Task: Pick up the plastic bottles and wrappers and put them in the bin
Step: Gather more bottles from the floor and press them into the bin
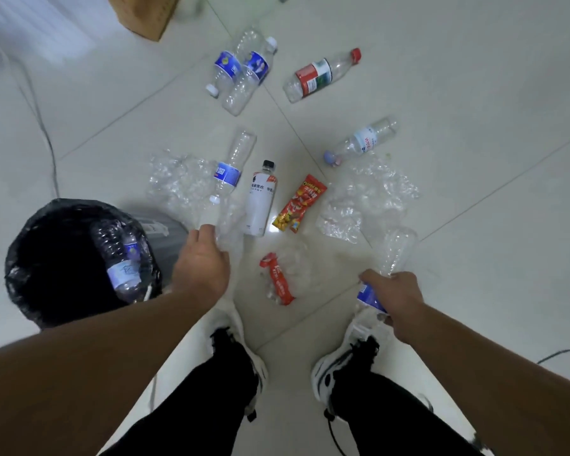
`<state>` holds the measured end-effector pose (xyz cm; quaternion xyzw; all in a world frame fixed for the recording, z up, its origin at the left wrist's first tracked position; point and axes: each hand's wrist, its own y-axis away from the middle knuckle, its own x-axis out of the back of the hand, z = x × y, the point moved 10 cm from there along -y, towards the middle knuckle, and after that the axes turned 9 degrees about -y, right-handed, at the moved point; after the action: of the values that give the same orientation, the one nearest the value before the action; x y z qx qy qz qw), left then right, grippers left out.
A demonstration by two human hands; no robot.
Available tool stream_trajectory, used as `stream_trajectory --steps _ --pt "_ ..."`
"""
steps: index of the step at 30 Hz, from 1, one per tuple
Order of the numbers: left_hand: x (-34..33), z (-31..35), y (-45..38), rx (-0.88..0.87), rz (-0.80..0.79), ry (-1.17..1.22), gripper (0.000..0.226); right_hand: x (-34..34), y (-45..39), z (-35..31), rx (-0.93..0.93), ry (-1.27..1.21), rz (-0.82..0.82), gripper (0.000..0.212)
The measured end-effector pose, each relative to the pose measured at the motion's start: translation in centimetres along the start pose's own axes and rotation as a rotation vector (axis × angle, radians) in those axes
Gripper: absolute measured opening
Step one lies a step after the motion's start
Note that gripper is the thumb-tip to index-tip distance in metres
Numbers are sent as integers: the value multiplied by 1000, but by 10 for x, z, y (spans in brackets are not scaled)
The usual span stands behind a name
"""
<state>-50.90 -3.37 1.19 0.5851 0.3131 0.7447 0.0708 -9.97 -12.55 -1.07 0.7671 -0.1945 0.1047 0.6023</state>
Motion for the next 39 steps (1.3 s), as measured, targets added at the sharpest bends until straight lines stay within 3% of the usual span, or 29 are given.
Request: stream_trajectory --steps 5,10,18,21,26,30,34,39 --pt "54 -2 38 25 15 93 32 33 60 -42 31 19 -8 52" --pt "91 6 50 57 8 135 45 43 87 -82 50 65 -11 79" --pt "102 22 16 156 28 1 39 9 64 -127 83 165 -122 69" --pt "73 45 -9 136 -33 61 31 2 29 -141 107 232 -157 70" --pt "-19 61 -73 155 -107 98 37 -22 -53 -155 194 337 -204 66" --pt "-92 62 -134 135 -99 79 57 -48 -138 -147 215 415 -191 68" --pt "-151 47 -167 217 -219 55 90 -77 -196 -127 196 400 -176 66" --pt "-132 37 -163 261 -137 86 82 -95 -175 -109 142 311 -225 65"
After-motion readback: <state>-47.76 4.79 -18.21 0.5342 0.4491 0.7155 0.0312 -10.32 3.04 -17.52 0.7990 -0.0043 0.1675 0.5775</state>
